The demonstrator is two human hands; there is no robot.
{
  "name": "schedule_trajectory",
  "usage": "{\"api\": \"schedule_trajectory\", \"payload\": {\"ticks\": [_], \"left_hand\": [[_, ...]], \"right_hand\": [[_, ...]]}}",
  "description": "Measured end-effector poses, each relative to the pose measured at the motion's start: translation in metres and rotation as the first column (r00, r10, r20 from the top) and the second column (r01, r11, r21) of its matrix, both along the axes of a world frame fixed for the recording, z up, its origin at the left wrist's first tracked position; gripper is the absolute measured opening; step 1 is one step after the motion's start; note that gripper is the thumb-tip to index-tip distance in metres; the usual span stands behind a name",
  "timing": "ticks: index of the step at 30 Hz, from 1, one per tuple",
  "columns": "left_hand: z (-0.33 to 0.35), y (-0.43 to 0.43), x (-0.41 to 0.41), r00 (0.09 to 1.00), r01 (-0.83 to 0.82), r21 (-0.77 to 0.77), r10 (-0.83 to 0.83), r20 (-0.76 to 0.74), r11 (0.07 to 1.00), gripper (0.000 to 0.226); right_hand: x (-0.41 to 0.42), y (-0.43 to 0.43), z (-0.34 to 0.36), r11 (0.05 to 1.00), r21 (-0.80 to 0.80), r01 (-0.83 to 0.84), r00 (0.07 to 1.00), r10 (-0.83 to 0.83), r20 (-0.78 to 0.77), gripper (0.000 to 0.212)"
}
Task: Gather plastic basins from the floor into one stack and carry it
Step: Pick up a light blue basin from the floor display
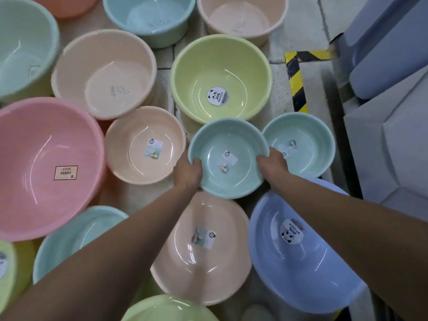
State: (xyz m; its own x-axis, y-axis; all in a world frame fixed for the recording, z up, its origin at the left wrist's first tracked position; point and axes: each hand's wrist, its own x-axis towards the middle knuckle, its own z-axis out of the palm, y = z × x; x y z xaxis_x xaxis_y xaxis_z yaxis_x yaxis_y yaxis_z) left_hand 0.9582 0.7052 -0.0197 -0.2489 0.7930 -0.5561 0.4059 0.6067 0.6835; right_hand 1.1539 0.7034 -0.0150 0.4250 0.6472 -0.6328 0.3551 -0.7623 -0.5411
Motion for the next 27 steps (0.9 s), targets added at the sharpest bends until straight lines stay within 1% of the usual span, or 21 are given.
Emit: {"api": "schedule_trajectory", "payload": {"ticks": [2, 4, 6, 8, 12, 14, 16, 18, 19, 21, 22, 24, 27], "left_hand": [[-0.002, -0.002, -0.002, 0.999, 0.012, 0.035, -0.010, -0.045, 0.999, 0.034], [-0.002, -0.002, -0.006, 0.998, 0.002, 0.032, 0.000, -0.058, 1.000, 0.029], [-0.001, -0.004, -0.010, 0.999, -0.042, -0.016, 0.041, -0.027, 0.999, 0.023], [-0.001, -0.009, -0.013, 0.995, -0.094, -0.052, 0.095, 0.015, 0.994, 0.024], [-0.007, -0.025, -0.019, 0.989, -0.126, -0.061, 0.131, 0.075, 0.990, 0.038], [-0.011, -0.032, -0.022, 0.984, -0.139, -0.066, 0.145, 0.101, 0.988, 0.042], [-0.012, -0.035, -0.023, 0.970, -0.164, -0.125, 0.183, 0.160, 0.979, 0.044], [-0.010, -0.034, -0.025, 0.950, -0.201, -0.176, 0.235, 0.206, 0.964, 0.041], [-0.008, -0.033, -0.025, 0.949, -0.203, -0.169, 0.236, 0.211, 0.964, 0.037], [0.001, -0.030, -0.026, 0.957, -0.206, -0.098, 0.221, 0.190, 0.974, 0.027], [0.006, -0.029, -0.026, 0.957, -0.208, -0.055, 0.215, 0.193, 0.977, 0.027], [0.017, -0.029, -0.025, 0.956, -0.201, 0.037, 0.187, 0.225, 0.979, 0.033], [0.033, -0.028, -0.016, 0.966, -0.173, 0.179, 0.132, 0.221, 0.968, 0.045]], "right_hand": [[0.000, -0.002, -0.003, 0.999, 0.016, -0.032, 0.999, 0.032, 0.018, 0.036], [0.001, -0.005, -0.006, 0.997, 0.043, -0.069, 0.997, 0.068, 0.029, 0.033], [0.001, -0.010, -0.008, 0.992, 0.068, -0.107, 0.994, 0.104, 0.045, 0.029], [-0.002, -0.014, -0.012, 0.985, 0.097, -0.141, 0.989, 0.136, 0.060, 0.028], [-0.013, -0.026, -0.014, 0.977, 0.058, -0.205, 0.976, 0.200, 0.084, 0.045], [-0.016, -0.028, -0.016, 0.981, 0.022, -0.193, 0.979, 0.191, 0.072, 0.045], [-0.019, -0.029, -0.017, 0.987, 0.009, -0.159, 0.987, 0.159, 0.034, 0.039], [-0.021, -0.030, -0.013, 0.993, 0.019, -0.118, 0.993, 0.118, -0.009, 0.037], [-0.021, -0.032, -0.012, 0.995, 0.039, -0.093, 0.995, 0.095, -0.040, 0.040], [-0.022, -0.037, -0.005, 0.994, 0.103, -0.027, 0.993, 0.038, -0.108, 0.049], [-0.022, -0.040, -0.002, 0.990, 0.141, 0.009, 0.991, 0.009, -0.133, 0.055], [-0.020, -0.044, 0.007, 0.977, 0.205, 0.058, 0.987, -0.025, -0.160, 0.062], [-0.013, -0.047, 0.019, 0.954, 0.289, 0.076, 0.992, -0.042, -0.123, 0.057]]}}
